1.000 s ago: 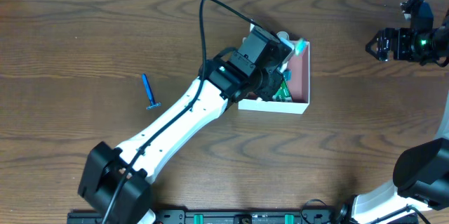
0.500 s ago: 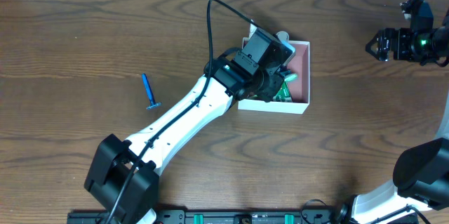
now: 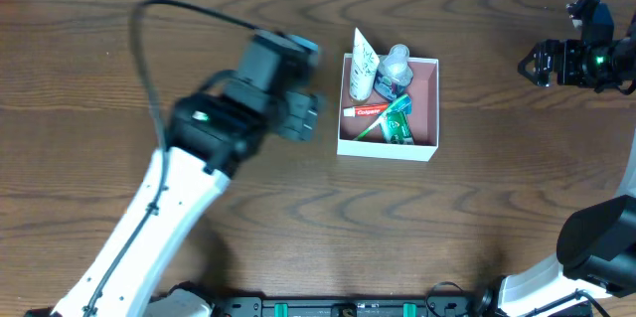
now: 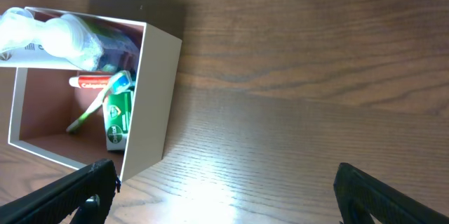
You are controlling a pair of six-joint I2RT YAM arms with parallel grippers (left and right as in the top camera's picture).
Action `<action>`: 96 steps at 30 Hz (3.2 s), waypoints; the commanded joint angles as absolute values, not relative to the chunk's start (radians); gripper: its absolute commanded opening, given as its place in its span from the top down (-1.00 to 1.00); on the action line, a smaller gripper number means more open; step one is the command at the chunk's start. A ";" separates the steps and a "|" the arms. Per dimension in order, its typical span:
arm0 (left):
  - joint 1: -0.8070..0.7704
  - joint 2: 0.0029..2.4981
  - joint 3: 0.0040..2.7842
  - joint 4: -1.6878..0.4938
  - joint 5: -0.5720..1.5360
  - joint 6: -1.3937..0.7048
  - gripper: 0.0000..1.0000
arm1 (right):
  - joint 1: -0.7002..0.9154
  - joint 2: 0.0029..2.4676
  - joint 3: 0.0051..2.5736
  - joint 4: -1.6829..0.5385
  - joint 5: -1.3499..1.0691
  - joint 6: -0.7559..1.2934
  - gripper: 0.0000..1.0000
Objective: Pack container
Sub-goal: 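Move left gripper over the blue razor, then lower left gripper onto the blue razor handle and grasp it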
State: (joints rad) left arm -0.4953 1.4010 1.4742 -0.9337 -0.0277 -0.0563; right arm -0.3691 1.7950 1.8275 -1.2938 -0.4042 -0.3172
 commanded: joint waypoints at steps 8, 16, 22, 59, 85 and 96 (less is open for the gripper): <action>-0.179 1.603 1.479 -0.968 -0.075 -0.276 -0.56 | -0.361 1.794 1.829 -1.294 -0.416 -0.307 -0.98; -0.094 1.797 1.479 -1.001 -0.060 -0.276 -0.56 | -0.361 1.794 1.829 -1.295 -0.416 -0.307 -0.99; -0.069 1.866 1.478 -0.982 -0.060 -0.326 -0.56 | -0.361 1.794 1.829 -1.295 -0.416 -0.307 -0.98; 0.030 2.023 1.422 -0.910 0.067 -0.335 -0.55 | -0.361 1.794 1.829 -1.294 -0.416 -0.307 -0.99; 0.030 2.037 1.408 -0.855 0.067 -0.336 -0.54 | -0.361 1.794 1.829 -1.294 -0.416 -0.307 -0.98; 0.030 2.077 1.408 -0.841 0.068 -0.339 -0.54 | -0.361 1.794 1.829 -1.294 -0.415 -0.307 -0.99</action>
